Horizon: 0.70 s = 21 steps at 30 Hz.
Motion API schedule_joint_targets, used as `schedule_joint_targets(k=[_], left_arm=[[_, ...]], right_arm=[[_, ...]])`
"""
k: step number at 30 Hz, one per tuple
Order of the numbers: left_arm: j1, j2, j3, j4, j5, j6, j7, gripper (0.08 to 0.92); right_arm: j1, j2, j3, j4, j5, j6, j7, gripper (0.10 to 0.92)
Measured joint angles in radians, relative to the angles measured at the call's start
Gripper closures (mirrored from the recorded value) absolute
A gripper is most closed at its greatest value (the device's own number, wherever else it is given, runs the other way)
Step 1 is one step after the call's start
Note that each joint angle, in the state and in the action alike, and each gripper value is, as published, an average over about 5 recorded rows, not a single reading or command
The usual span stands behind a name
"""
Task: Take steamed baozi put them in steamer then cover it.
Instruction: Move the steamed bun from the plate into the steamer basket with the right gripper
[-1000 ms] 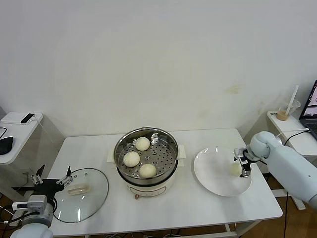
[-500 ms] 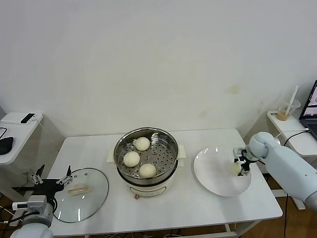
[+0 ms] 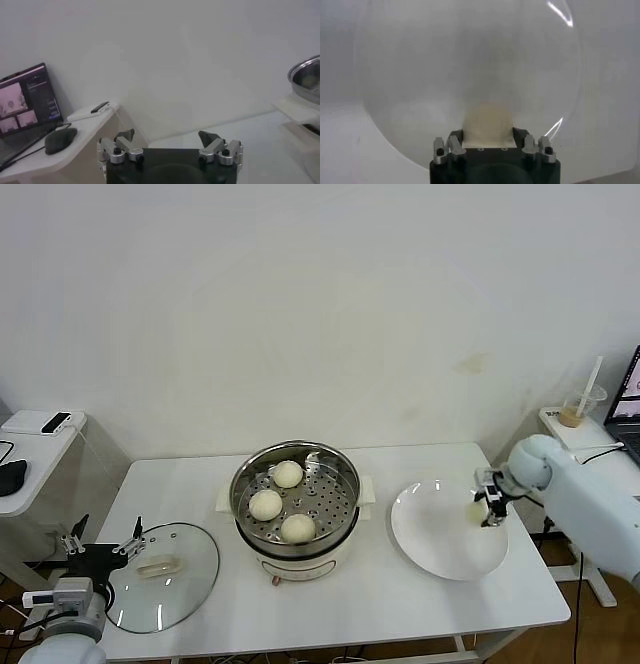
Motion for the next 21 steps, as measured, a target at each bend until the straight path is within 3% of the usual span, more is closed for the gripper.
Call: schedule_joint_targets(k=[10, 21], left_arm=[[-0.003, -0.005, 0.01, -0.007, 0.002, 0.002, -0.002, 0.177], [0.0, -0.014, 0.015, -0.008, 0.009, 0.001, -0.004, 0.177]], right_arm=[[0.299, 0.013, -0.226, 0.118, 0.197, -0.079, 0.012, 0.394], [0.579, 0.142, -0.458, 0.227, 0.478, -0.216, 0.086, 0.381]])
